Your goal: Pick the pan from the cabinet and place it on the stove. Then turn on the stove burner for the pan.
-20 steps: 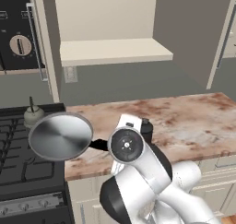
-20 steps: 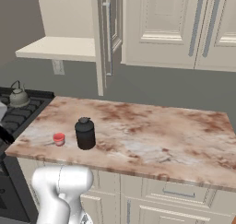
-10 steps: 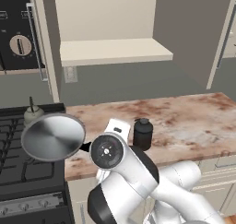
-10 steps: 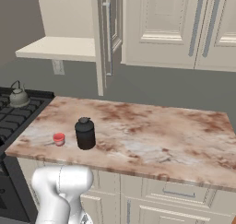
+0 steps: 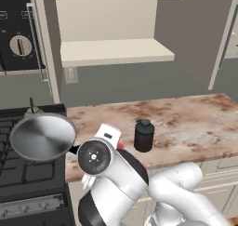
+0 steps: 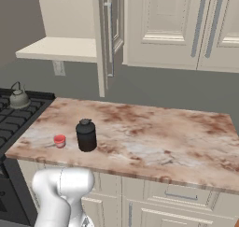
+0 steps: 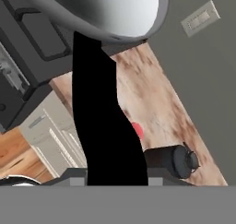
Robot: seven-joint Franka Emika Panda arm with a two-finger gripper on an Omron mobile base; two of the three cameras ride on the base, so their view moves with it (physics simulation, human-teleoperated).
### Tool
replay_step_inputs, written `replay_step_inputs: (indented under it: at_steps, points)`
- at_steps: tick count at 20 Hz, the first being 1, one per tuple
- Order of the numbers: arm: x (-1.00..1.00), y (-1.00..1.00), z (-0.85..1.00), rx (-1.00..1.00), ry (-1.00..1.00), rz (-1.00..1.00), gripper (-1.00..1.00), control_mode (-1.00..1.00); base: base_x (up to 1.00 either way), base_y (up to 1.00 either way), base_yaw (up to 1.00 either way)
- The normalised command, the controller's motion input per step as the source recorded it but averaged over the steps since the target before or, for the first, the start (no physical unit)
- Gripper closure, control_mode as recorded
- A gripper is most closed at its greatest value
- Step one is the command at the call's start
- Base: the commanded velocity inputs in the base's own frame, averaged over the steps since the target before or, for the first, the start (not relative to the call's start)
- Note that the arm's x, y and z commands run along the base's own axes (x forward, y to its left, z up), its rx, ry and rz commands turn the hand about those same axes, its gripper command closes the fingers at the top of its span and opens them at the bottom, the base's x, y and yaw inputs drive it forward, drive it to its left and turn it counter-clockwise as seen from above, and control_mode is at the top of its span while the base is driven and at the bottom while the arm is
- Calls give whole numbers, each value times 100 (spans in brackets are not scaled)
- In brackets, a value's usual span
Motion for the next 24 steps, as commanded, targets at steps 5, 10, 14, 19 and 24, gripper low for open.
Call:
replay_step_inputs:
  at_steps: [5, 10, 14, 19, 24]
  points:
    - [1, 38, -10, 2, 0, -4, 100, -100, 0, 0, 0]
    - [2, 24, -5, 0, 0, -3, 100, -100, 0, 0, 0]
    - [11, 27, 0, 0, 2, -1, 100, -100, 0, 0, 0]
    - [13, 16, -1, 0, 2, 0, 100, -100, 0, 0, 0]
    - [9, 14, -2, 0, 0, 0, 100, -100, 0, 0, 0]
